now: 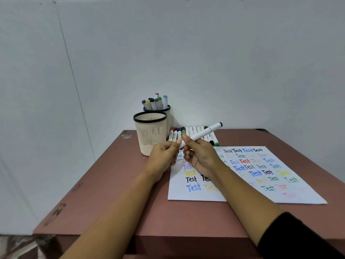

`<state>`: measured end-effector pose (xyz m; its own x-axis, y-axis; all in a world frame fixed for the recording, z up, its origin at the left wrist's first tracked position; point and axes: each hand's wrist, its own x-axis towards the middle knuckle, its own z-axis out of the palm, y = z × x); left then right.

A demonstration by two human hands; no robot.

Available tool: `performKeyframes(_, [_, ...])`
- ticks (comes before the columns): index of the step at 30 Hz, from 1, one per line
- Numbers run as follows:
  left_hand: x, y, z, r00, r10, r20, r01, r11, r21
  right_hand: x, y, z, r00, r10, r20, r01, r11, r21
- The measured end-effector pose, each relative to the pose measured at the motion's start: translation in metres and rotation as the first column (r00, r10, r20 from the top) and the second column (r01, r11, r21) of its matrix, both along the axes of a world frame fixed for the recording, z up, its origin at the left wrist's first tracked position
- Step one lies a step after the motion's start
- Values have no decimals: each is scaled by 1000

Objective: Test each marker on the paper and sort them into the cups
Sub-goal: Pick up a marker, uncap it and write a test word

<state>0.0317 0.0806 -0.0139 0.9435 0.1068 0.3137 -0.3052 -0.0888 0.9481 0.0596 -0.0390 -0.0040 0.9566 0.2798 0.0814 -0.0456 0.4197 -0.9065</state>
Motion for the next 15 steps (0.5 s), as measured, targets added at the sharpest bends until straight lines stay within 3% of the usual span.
performKeyframes(2, [2,-1,0,999,39,-13,-39,999,0,0,-1,1,1000,-10,10,10,999,-35])
performKeyframes(6, [3,-1,7,999,51,-3,-50,975,-217,0,-6,9,995,-78,-60,77,997,-19])
performKeyframes(10, [-1,3,21,993,112,32,-97,943,-319,14,-21,7,907,-402,-128,400,915,-42])
performKeyframes(12, [-3,5,32,986,148,74,-121,950,-287,20,-24,0,815,-576,53,569,781,-259])
performKeyframes(13, [-3,7,40,980,171,102,-141,958,-249,22,-23,-5,789,-583,192,609,703,-366])
performKeyframes(15, [-2,13,59,968,202,152,-179,972,-155,22,-18,-15,796,-431,425,605,600,-523])
